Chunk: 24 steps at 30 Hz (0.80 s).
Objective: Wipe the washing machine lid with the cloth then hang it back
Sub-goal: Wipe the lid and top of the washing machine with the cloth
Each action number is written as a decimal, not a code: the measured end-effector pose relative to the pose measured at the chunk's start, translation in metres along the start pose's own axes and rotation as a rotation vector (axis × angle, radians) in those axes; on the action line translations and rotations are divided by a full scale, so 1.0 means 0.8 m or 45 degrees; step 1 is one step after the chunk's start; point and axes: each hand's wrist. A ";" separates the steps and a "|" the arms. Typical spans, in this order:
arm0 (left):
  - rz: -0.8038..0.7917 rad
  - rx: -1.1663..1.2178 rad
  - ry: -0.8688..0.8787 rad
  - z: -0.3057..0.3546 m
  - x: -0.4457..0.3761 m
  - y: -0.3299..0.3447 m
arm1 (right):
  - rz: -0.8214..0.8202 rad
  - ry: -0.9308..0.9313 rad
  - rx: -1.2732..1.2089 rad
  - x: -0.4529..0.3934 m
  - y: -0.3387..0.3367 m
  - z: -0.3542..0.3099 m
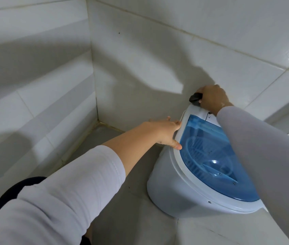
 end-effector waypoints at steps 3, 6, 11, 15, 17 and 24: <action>-0.015 0.025 0.032 0.001 -0.001 -0.006 | -0.016 0.078 -0.174 0.003 -0.034 0.029; 0.028 0.059 0.056 -0.002 -0.004 -0.018 | -0.008 -0.012 -0.215 0.016 -0.056 0.049; 0.063 -0.004 0.037 0.005 -0.026 -0.035 | -0.116 -0.222 -0.083 0.049 -0.048 0.044; 0.018 -0.124 0.039 0.014 -0.039 -0.040 | -0.105 -0.349 0.003 0.074 -0.015 0.045; -0.005 -0.164 0.032 0.015 -0.044 -0.042 | -0.001 -0.355 -0.014 0.079 -0.002 0.051; -0.040 -0.266 0.003 0.015 -0.055 -0.040 | 0.162 -0.313 0.127 0.055 0.010 0.052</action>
Point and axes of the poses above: each hand's wrist, its own x-axis away from the middle knuckle, its own y-axis out of the palm, z = x × y, and after that the axes turned 7 degrees about y, right-handed
